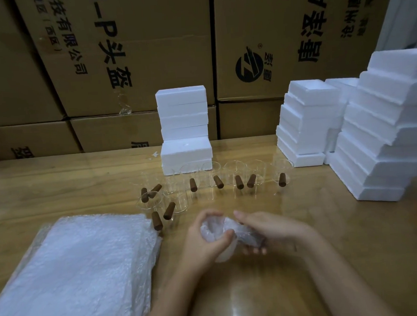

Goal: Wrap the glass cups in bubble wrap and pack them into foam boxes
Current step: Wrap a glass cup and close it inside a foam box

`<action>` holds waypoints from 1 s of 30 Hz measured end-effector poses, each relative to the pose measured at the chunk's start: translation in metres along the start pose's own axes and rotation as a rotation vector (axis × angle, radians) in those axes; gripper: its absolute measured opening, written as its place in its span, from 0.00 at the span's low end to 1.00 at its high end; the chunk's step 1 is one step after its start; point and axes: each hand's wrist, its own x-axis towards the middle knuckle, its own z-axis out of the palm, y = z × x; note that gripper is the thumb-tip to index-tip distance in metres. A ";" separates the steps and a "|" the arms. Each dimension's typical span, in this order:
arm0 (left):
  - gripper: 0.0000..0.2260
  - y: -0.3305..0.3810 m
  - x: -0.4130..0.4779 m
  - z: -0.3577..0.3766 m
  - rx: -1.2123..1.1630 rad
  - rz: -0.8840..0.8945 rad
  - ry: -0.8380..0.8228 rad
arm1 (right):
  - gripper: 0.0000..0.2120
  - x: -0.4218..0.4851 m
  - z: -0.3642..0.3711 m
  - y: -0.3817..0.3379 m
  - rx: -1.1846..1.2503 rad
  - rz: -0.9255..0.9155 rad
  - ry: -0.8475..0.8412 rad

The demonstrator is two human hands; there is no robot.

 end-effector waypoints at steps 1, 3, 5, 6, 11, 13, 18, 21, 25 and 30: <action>0.23 -0.003 -0.001 0.000 -0.005 -0.006 -0.020 | 0.22 0.004 0.008 0.006 -0.034 -0.033 0.066; 0.26 -0.009 -0.001 -0.001 0.006 -0.022 -0.104 | 0.20 0.012 0.023 0.018 -0.065 -0.096 0.237; 0.33 -0.014 -0.001 -0.003 0.001 -0.057 -0.199 | 0.18 0.019 0.032 0.030 -0.121 -0.155 0.390; 0.36 -0.017 -0.001 -0.004 -0.018 -0.081 -0.246 | 0.18 0.022 0.035 0.036 -0.157 -0.175 0.448; 0.44 -0.020 -0.005 0.004 -0.054 -0.089 -0.231 | 0.18 0.024 0.034 0.052 -0.214 -0.236 0.647; 0.44 -0.019 -0.006 0.007 -0.047 -0.078 -0.173 | 0.19 0.026 0.034 0.055 -0.217 -0.243 0.675; 0.39 -0.018 -0.007 0.008 -0.004 -0.127 -0.235 | 0.22 0.031 0.033 0.060 -0.243 -0.217 0.695; 0.26 -0.019 -0.006 0.007 0.012 -0.162 -0.204 | 0.20 0.032 0.035 0.061 -0.169 -0.221 0.706; 0.17 -0.021 -0.007 0.007 0.058 -0.181 -0.111 | 0.19 0.027 0.033 0.058 0.106 -0.257 0.735; 0.13 -0.018 -0.008 0.008 -0.001 -0.107 0.001 | 0.19 0.022 0.031 0.061 0.255 -0.345 0.712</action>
